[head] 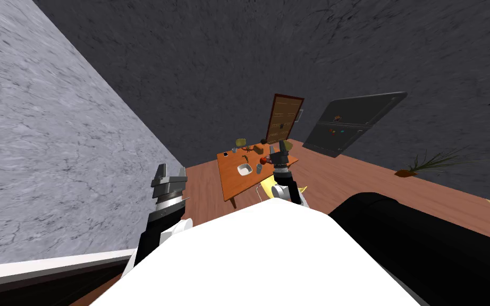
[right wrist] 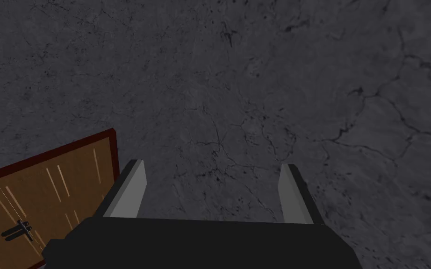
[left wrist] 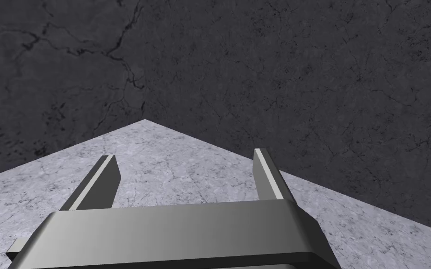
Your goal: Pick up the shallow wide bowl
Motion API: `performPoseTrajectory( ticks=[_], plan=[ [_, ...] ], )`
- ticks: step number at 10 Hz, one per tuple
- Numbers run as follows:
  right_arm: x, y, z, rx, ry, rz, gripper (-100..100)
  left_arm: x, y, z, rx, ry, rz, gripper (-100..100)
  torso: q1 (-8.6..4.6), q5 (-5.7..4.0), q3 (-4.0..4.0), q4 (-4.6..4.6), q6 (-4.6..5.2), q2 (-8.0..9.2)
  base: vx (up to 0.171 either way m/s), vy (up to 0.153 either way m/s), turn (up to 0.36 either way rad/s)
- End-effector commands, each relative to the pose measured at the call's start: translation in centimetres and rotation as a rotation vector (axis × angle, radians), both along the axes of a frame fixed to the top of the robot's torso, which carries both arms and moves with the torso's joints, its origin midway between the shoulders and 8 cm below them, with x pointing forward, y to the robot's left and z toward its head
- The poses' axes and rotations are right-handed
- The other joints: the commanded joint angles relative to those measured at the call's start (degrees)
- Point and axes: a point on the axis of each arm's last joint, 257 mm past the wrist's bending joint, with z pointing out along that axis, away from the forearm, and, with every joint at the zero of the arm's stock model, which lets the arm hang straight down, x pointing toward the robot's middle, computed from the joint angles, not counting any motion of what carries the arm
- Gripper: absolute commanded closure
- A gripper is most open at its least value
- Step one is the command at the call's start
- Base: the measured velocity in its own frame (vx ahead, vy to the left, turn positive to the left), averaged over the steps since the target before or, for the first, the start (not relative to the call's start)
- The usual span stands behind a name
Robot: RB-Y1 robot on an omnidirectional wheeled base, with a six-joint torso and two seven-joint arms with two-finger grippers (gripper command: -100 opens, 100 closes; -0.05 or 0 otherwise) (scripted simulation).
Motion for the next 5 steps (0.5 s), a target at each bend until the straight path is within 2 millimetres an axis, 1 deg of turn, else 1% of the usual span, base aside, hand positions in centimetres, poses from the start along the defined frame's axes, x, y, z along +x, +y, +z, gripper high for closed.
performPoseTrajectory(
  ticks=[1,3,5],
  plan=[
    [0.8,0.8,-1.1,-0.054,0.039,0.016,-100,0.0,0.0,0.0,0.0,0.0,0.0,0,0.0,0.0,0.0,0.0,0.0,0.0,-0.037,-0.008,0.116],
    [1.9,1.8,-2.9,-0.122,0.095,0.028,-100,0.0,0.0,0.0,0.0,0.0,0.0,0,-0.06,-0.01,0.13,0.05,-0.01,0.24,-0.096,-0.01,0.116],
    [3.1,2.7,-5.6,-0.213,0.169,0.037,-100,0.0,0.0,0.0,0.0,0.0,0.0,0,-0.05,-0.01,0.23,0.09,-0.01,0.39,-0.101,-0.001,0.139]
  ],
)
